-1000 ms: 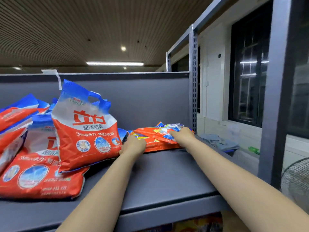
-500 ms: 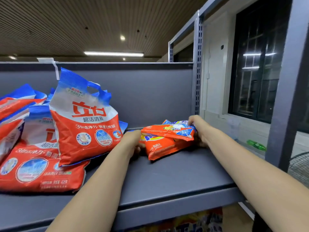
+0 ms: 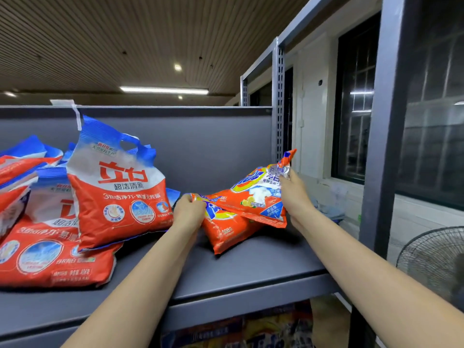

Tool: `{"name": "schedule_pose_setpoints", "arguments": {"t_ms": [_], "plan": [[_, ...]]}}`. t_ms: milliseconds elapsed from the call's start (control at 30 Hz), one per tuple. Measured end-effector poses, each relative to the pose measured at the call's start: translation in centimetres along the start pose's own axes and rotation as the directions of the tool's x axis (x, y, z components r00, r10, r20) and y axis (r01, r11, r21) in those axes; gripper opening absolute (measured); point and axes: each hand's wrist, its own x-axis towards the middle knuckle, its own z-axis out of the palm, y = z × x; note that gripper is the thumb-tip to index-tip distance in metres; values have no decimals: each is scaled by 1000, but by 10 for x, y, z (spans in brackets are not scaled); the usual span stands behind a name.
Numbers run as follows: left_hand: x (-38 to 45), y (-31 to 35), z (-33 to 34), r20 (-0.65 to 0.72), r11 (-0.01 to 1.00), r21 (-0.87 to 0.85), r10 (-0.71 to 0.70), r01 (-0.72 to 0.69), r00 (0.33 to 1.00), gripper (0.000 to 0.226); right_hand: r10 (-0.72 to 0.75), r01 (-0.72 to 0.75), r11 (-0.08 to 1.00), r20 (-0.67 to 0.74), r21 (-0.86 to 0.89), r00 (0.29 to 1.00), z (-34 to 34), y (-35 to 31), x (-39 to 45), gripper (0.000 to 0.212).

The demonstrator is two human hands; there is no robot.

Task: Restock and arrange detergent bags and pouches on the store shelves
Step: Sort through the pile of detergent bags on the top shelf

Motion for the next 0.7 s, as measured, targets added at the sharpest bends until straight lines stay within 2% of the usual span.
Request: {"name": "schedule_pose_setpoints", "arguments": {"t_ms": [100, 200, 267, 367, 433, 500, 567, 633, 700], "plan": [[-22, 7, -10, -139, 975, -78, 194, -206, 971, 12, -177, 175, 984, -64, -41, 982, -12, -12, -15, 29], [-46, 18, -27, -245, 903, -61, 399, -425, 884, 11, -330, 314, 940, -126, -135, 935, -21, -24, -39, 26], [-64, 24, -39, -299, 843, -37, 503, -536, 811, 11, -446, 411, 888, -168, -208, 879, -26, -27, -56, 32], [-94, 17, -51, -350, 761, 26, 614, -648, 707, 9, -630, 581, 764, -135, -281, 764, -36, -21, -81, 33], [-113, 5, -53, -349, 726, 32, 652, -687, 673, 2, -654, 597, 730, -85, -334, 752, -41, -14, -97, 34], [-127, 0, -51, -340, 736, -6, 635, -677, 694, 12, -622, 551, 736, -72, -394, 780, -45, -4, -107, 42], [-132, 5, -47, -364, 804, -29, 545, -594, 755, 28, -494, 427, 826, -108, -369, 863, -48, 2, -115, 44], [-128, 14, -45, -360, 876, -6, 448, -482, 819, 31, -315, 273, 932, -162, -236, 935, -53, 4, -115, 28], [-124, 23, -44, -334, 919, -22, 364, -393, 869, 18, -201, 168, 972, -213, -164, 956, -59, 3, -116, 13]]}}
